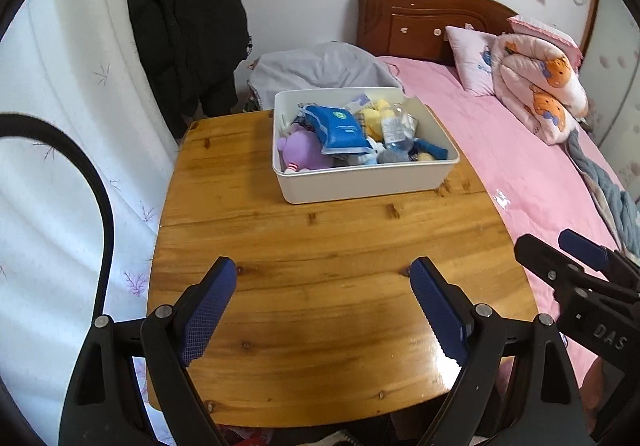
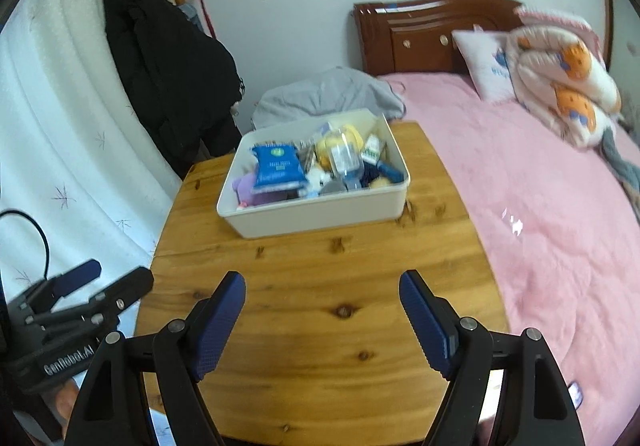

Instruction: Organize objects

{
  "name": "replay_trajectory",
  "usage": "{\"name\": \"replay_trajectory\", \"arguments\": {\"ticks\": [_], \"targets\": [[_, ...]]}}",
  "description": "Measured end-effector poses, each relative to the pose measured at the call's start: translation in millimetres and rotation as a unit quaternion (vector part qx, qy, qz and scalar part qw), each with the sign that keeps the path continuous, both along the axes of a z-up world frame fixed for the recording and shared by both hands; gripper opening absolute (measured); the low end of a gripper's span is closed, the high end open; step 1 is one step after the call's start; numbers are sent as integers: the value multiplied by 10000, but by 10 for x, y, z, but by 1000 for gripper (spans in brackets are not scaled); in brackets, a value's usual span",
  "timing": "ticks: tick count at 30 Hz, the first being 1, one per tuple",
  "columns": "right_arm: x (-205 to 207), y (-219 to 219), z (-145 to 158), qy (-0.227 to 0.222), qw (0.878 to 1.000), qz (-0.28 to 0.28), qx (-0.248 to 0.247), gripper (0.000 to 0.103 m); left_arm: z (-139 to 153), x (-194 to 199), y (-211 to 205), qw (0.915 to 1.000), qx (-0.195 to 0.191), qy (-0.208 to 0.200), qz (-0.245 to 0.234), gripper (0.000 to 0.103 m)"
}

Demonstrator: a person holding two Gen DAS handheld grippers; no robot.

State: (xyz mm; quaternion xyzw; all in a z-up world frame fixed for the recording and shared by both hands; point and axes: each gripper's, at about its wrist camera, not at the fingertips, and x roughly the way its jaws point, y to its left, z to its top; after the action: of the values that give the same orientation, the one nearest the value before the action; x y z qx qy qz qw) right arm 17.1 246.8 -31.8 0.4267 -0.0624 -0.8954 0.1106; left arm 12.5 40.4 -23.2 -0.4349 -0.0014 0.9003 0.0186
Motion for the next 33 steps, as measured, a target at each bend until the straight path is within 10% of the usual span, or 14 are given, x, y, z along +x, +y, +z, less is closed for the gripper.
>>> {"name": "replay_trajectory", "arguments": {"ticks": [33], "targets": [[454,-69,61,7,9994,-181,288,80,-33,233,-171,9982,257,-299,453,91]]}}
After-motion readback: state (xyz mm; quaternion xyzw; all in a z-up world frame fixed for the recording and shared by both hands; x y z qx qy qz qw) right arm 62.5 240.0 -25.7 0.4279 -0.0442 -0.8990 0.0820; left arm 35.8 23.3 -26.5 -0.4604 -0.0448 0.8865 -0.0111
